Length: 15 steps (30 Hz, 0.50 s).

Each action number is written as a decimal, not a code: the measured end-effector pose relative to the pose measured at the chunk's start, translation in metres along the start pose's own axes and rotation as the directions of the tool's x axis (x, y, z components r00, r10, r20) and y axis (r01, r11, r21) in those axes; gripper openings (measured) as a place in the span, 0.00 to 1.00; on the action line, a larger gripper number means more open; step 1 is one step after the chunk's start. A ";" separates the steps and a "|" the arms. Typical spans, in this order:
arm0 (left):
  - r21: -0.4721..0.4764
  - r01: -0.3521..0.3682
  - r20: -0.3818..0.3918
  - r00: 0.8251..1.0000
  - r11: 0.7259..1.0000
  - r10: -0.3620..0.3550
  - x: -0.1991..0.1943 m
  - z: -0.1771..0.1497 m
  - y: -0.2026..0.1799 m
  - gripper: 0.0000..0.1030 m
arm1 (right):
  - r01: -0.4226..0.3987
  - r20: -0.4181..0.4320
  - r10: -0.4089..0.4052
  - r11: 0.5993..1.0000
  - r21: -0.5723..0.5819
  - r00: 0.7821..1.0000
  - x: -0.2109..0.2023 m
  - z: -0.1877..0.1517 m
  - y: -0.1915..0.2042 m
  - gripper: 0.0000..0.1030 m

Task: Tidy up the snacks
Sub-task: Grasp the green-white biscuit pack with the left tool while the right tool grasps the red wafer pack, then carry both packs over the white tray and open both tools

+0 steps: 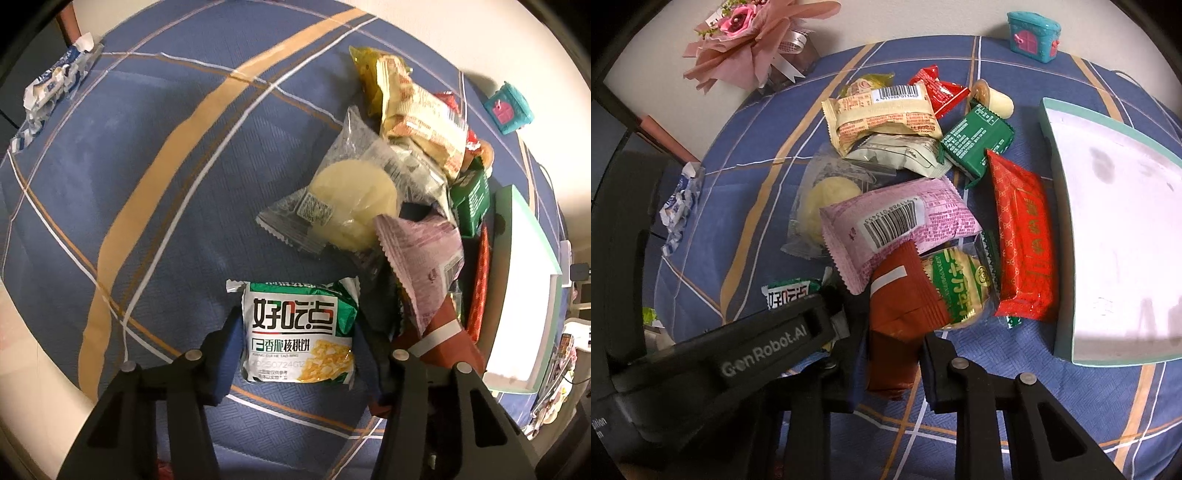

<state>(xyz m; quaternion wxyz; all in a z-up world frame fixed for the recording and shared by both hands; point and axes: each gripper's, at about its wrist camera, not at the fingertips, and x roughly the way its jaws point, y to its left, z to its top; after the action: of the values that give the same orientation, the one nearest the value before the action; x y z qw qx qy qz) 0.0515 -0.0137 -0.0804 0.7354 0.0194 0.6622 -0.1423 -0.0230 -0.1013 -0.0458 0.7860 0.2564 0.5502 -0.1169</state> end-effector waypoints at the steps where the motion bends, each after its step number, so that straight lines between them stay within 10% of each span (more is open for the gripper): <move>1: -0.001 0.000 0.008 1.000 1.000 0.000 -0.004 0.001 -0.002 0.55 | -0.002 0.001 0.002 1.000 0.002 1.000 -0.001 0.000 0.000 0.25; 15: -0.011 0.019 0.156 0.988 1.000 -0.017 -0.065 0.012 -0.007 0.55 | -0.058 0.082 0.057 0.998 0.009 0.995 -0.050 -0.003 -0.008 0.25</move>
<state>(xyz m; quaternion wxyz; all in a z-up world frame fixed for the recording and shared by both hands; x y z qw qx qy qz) 0.0562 -0.0113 -0.0136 0.7838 -0.0022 0.6037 -0.1457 -0.0477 -0.1115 -0.0027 0.8095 0.2716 0.5092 -0.1077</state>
